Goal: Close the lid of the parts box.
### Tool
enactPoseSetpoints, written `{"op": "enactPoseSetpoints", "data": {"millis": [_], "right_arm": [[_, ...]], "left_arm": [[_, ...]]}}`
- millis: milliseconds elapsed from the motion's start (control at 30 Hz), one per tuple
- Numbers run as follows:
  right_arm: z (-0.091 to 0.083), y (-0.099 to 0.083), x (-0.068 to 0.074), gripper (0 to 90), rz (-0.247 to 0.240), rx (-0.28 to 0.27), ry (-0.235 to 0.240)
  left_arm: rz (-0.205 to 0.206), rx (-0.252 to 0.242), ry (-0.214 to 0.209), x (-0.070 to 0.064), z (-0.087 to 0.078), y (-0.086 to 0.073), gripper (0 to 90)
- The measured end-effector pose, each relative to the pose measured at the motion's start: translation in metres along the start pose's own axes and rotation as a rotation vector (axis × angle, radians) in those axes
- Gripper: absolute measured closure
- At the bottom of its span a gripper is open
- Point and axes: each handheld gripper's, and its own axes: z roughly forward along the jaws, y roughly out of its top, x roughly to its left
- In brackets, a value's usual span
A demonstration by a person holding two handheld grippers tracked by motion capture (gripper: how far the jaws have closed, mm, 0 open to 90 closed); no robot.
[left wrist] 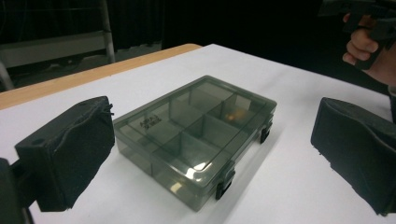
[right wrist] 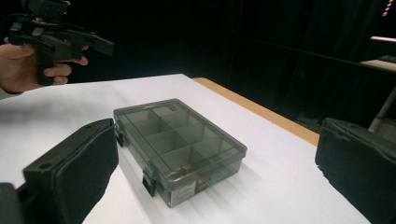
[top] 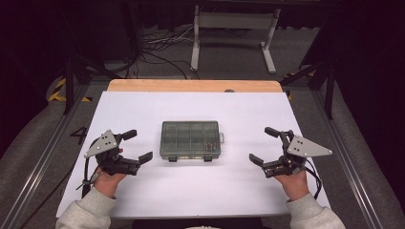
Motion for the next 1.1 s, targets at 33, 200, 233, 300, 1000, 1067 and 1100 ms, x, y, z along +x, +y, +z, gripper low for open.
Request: {"op": "enactPoseSetpoints", "data": {"millis": [33,200,233,300,1000,1067,1100], "right_arm": [[-0.001,-0.002,0.001,0.0,-0.005,-0.004,-0.007],[-0.007,-0.015,0.004,0.0,0.001,-0.030,-0.023],[-0.007,-0.017,0.004,0.0,0.009,-0.016,-0.020],[-0.008,-0.021,0.005,0.0,0.019,-0.016,-0.006],[-0.018,-0.062,0.001,0.0,0.060,0.033,-0.012],[-0.019,-0.065,0.001,0.0,0.067,0.038,-0.011],[-0.019,-0.066,0.001,0.0,0.072,0.033,-0.010]], "left_arm": [[0.001,-0.008,0.007,0.000,0.000,-0.002,0.2],[0.001,-0.008,0.008,0.001,-0.003,-0.010,0.2],[0.004,-0.013,0.006,0.001,-0.003,-0.011,0.2],[0.012,-0.023,0.011,0.001,-0.003,-0.014,0.2],[0.045,-0.030,0.041,0.004,-0.010,-0.047,0.1],[0.025,-0.031,0.045,0.006,-0.013,-0.049,0.1],[0.022,-0.033,0.048,0.007,-0.014,-0.050,0.2]]}}
